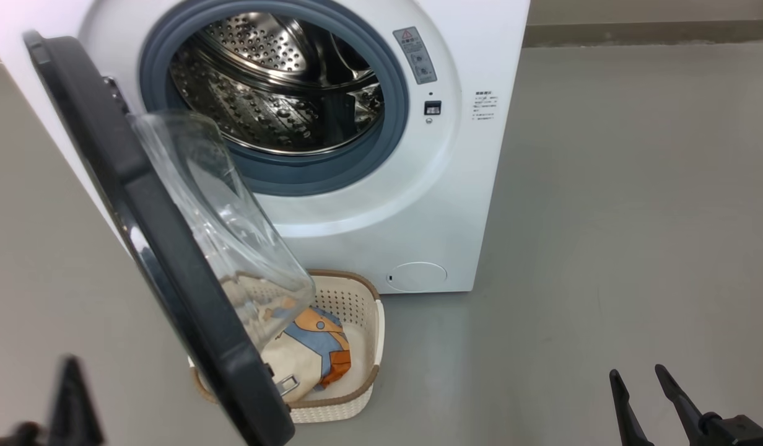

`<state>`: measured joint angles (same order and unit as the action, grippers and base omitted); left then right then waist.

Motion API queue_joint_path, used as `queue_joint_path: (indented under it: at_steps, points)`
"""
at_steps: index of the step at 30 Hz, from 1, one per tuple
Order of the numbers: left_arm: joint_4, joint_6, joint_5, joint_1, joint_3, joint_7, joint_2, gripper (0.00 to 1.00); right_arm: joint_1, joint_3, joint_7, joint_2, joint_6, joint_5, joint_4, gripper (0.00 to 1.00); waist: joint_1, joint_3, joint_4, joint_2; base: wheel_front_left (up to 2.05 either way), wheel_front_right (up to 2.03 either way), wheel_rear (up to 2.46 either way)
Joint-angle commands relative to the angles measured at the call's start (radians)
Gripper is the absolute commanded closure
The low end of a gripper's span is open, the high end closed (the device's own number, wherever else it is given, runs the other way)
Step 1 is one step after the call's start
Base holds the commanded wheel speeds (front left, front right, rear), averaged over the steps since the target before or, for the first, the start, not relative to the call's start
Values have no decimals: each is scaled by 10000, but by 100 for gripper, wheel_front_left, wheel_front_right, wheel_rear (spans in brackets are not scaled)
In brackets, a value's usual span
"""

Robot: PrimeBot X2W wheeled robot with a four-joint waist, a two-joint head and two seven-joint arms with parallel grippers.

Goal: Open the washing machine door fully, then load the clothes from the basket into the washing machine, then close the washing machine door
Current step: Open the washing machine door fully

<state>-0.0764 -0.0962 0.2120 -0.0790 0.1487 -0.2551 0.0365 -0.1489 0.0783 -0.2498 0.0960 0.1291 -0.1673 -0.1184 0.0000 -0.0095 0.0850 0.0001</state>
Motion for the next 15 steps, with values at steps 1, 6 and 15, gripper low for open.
queue_joint_path:
  at_steps: [1, 6, 15]
  points:
    - [605, -160, -81, 506, 469, -67, 137, 100, -13, -170, -120, 99, 16, 95, 207, 0, 0, -37, 56, -1, 0, 0, 0]
    - [2664, -585, -559, 890, 601, -67, 182, 100, -101, -135, -120, 28, 16, 43, 198, 0, 0, -139, 253, -1, 0, 0, 0]
    - [6501, -160, -701, 2291, -2228, 2153, 177, 100, -160, -79, -120, -148, 16, -34, 249, 0, 0, -186, 755, -1, 0, 0, 0]
